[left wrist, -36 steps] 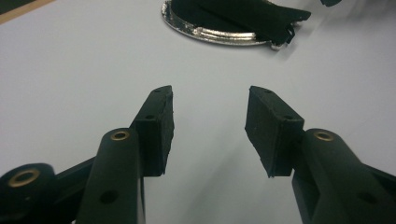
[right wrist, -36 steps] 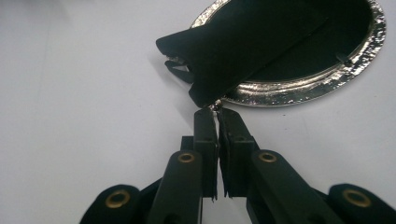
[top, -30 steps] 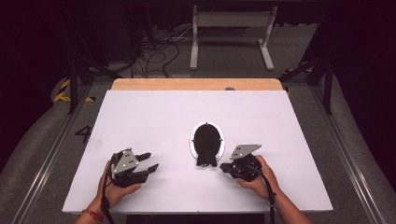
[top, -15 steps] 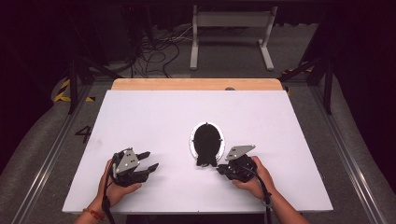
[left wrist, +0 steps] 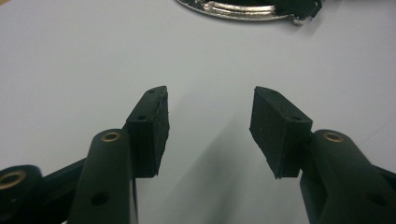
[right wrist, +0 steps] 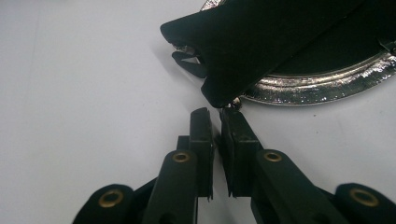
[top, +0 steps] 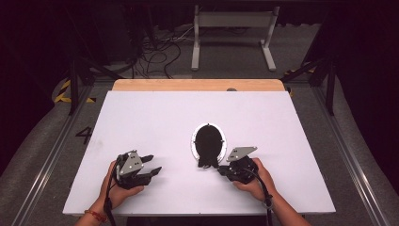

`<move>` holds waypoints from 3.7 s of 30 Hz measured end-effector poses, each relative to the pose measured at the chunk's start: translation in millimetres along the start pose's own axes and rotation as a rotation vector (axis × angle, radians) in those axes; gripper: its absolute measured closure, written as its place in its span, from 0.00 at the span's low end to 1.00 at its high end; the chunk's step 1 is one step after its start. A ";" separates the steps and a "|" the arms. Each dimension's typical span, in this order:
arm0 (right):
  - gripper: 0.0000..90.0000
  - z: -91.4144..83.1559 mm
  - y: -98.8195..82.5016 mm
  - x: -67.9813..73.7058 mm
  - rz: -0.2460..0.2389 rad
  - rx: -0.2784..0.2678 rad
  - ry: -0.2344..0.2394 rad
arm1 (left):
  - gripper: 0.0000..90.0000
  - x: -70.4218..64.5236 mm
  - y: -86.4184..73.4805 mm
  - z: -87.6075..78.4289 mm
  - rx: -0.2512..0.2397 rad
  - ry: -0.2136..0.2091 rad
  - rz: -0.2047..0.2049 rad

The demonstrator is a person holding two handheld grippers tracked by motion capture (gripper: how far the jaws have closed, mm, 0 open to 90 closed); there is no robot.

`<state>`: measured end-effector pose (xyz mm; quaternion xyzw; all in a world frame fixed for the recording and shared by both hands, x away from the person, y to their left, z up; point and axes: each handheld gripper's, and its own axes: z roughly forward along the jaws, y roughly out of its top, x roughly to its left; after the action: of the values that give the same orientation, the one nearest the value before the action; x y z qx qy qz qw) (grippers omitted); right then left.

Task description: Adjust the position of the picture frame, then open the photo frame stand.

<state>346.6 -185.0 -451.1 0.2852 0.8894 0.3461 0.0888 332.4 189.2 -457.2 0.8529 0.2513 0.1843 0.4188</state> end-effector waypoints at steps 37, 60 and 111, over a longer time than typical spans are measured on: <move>0.86 -4.6 3.0 -2.1 0.055 -0.098 0.019 | 0.61 -17.9 61.9 93.6 0.116 -0.150 0.117; 0.55 -3.2 2.2 -12.5 0.147 -0.169 0.133 | 0.58 -26.6 70.0 98.4 0.072 -0.176 0.123; 0.61 25.3 12.5 -49.9 0.536 -0.284 0.327 | 0.43 0.1 66.7 103.8 0.065 -0.167 0.006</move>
<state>402.1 -191.7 -463.6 0.4344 0.7281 0.5188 -0.1101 405.2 89.8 -463.6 0.8792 0.2186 0.1054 0.4101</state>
